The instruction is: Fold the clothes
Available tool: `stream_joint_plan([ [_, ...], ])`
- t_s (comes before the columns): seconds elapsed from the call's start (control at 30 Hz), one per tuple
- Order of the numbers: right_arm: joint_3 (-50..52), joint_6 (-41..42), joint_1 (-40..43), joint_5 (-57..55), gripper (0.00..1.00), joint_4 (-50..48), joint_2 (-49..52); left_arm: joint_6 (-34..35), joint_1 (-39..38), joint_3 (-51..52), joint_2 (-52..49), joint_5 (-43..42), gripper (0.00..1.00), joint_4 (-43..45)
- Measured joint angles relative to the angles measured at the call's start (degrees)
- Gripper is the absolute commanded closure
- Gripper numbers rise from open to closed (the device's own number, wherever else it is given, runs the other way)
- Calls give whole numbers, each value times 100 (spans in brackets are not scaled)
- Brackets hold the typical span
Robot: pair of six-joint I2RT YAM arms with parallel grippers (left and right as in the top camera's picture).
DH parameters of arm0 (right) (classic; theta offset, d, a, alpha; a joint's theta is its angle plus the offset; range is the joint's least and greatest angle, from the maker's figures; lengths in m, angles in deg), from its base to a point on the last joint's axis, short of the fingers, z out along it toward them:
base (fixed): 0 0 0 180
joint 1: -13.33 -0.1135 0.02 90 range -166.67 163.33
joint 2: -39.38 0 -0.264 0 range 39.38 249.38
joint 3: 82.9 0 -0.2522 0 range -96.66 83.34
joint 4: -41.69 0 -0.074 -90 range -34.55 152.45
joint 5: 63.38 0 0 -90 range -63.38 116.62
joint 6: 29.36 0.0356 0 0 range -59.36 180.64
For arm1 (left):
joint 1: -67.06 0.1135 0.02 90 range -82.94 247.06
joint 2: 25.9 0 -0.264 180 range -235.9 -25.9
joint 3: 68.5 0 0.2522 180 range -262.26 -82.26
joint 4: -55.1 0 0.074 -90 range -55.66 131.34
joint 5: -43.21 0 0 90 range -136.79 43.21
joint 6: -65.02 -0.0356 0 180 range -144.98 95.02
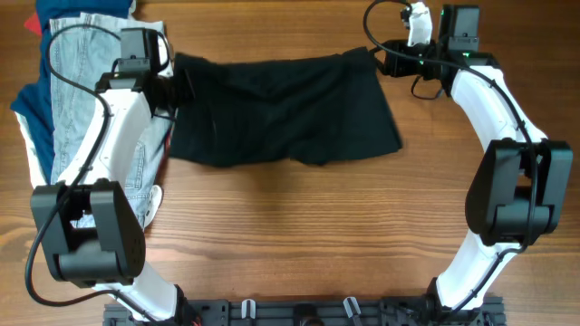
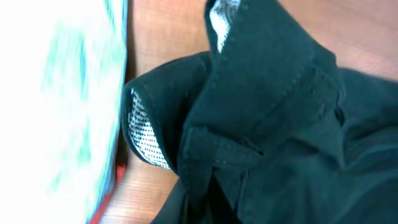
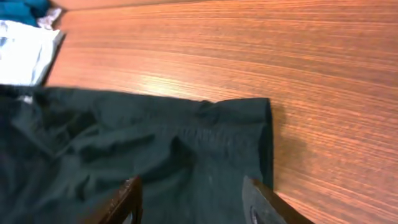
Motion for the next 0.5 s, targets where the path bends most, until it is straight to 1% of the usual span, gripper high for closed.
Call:
stream_joint_plan([
  [0.03,-2,9,-9,39,75,28,0,-4,0,-2,0,0,96,109],
  [0.07,-2,-24,-17,74,86,70,0,-22,0,-2,0,0,96,219],
  [0.1,0,17,-35,114,96,138,0,-35,0,-2,0,-2,96,317],
  [0.33,52,129,-142,181,96,310,0,-37,0,-2,0,111,96,946],
  [0.5,299,212,-151,175,96,459,0,94,0,-2,0,157,96,1392],
])
